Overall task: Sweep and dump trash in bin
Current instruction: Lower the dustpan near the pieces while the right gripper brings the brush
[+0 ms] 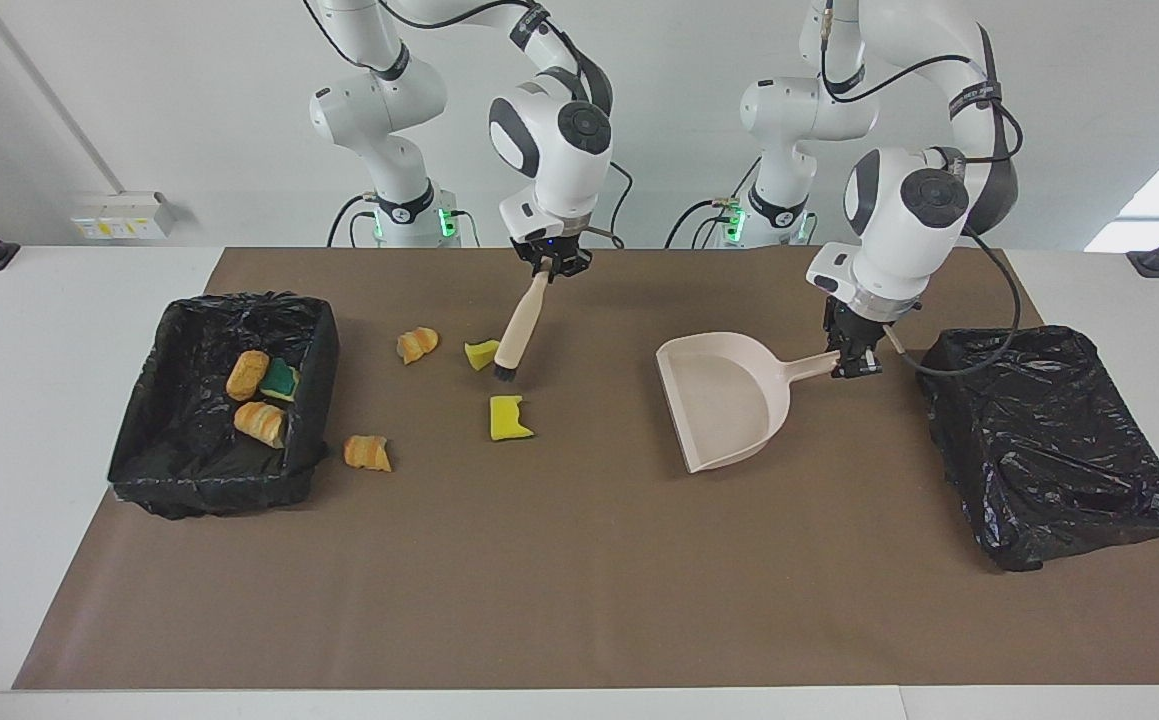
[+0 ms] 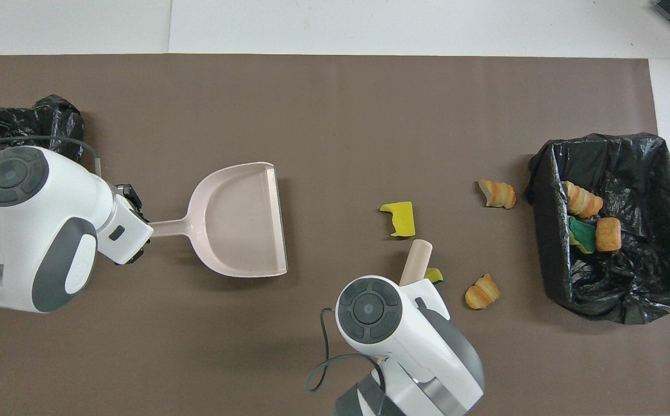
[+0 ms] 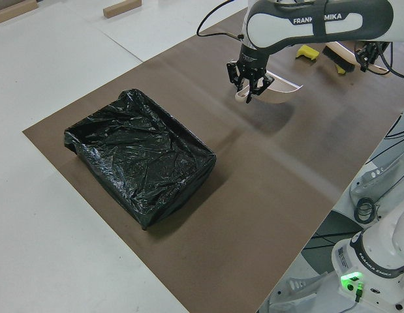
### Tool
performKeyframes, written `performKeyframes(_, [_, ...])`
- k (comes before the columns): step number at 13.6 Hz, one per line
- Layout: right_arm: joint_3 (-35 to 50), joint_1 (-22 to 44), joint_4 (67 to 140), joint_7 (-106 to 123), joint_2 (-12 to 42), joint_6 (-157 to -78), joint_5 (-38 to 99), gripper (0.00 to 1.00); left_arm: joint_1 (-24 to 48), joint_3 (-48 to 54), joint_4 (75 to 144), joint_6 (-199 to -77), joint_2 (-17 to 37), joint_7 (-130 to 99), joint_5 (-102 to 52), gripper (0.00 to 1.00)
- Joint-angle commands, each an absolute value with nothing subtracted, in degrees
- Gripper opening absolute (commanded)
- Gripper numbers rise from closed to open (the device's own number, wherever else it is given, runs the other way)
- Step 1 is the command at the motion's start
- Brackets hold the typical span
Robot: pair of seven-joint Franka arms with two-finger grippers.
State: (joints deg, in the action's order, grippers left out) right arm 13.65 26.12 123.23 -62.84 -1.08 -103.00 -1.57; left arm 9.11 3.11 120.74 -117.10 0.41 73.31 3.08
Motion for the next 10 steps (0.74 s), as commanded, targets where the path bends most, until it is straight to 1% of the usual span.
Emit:
performKeyframes(1, [14.24,23.91,124.63,-66.62,-2.81,-99.25,-4.82,0.00,10.72,2.46,123.31,-117.68,-2.20,72.95,3.87,0.00])
performKeyframes(3, [14.33,21.46,124.80,-66.01,-2.81,-96.43,-7.02,0.00,10.81,2.46,123.22,-118.21,-2.20,72.77,3.78,0.00])
performKeyframes(5, [14.41,18.38,128.47,-61.46,-4.99,-93.79,-7.12,0.00,11.77,2.46,123.31,-119.09,-1.24,72.51,3.78,0.00])
performKeyframes(7, [14.41,16.27,134.44,-60.30,-8.25,-95.61,-6.77,0.00,13.00,2.46,123.22,-121.45,0.52,70.24,3.87,0.00])
performKeyframes(8, [14.50,15.74,137.26,-60.03,-9.91,-97.45,-6.59,0.00,15.27,2.37,123.22,-121.55,1.05,68.05,3.78,0.00])
performKeyframes(10, [14.41,14.51,143.06,-57.41,-12.73,-104.03,-4.85,0.00,17.30,2.46,123.13,-121.64,1.23,63.65,4.04,0.00])
